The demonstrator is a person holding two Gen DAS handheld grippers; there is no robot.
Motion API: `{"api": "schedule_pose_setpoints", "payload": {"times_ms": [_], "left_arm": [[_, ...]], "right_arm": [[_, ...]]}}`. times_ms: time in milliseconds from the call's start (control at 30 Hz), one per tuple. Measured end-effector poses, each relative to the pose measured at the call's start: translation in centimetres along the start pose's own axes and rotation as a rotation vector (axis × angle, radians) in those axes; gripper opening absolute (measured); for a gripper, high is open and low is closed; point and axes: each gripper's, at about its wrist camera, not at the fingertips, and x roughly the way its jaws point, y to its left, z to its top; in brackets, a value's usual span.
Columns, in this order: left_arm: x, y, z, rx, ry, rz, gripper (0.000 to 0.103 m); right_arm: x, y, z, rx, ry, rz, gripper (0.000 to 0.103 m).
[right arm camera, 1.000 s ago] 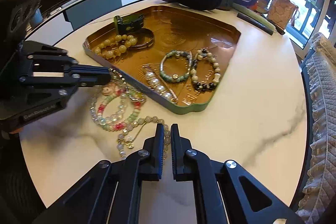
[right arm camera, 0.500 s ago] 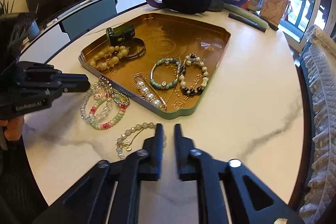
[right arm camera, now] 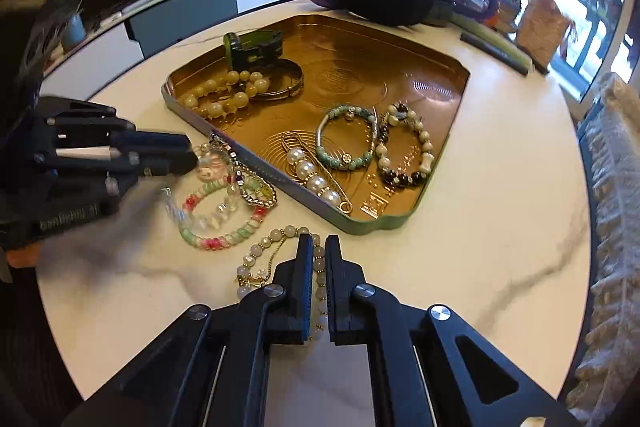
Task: Organize jewelry
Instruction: 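Grasp a white pearl bracelet with the right tool while the left tool grasps a clear crystal bracelet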
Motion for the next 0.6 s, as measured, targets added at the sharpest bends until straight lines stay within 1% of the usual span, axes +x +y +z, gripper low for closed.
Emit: {"api": "schedule_pose_setpoints", "payload": {"times_ms": [67,100,167,267,333,600], "left_arm": [[-0.1,0.2,0.0,-0.006,0.014,-0.020,0.008],[-0.2,0.5,0.0,-0.024,0.024,-0.043,0.008],[-0.7,0.8,0.0,-0.049,0.022,-0.064,0.008],[-2.4,0.9,0.6,-0.052,-0.030,-0.054,0.008],[-3.5,0.9,1.0,-0.068,-0.062,-0.078,0.008],[-6.3,0.9,2.1,-0.070,-0.141,-0.109,0.008]], "right_arm": [[0.0,-0.1,0.0,0.015,-0.006,0.014,0.005],[-0.1,-0.2,-0.1,0.025,-0.010,0.016,0.005],[-0.7,-0.4,0.1,0.029,-0.027,0.010,0.005],[-2.0,-0.6,0.4,0.038,-0.061,0.011,0.005],[-2.8,-0.5,0.6,0.035,-0.083,0.007,0.005],[-5.3,-0.1,1.0,0.031,-0.147,0.009,0.005]]}}
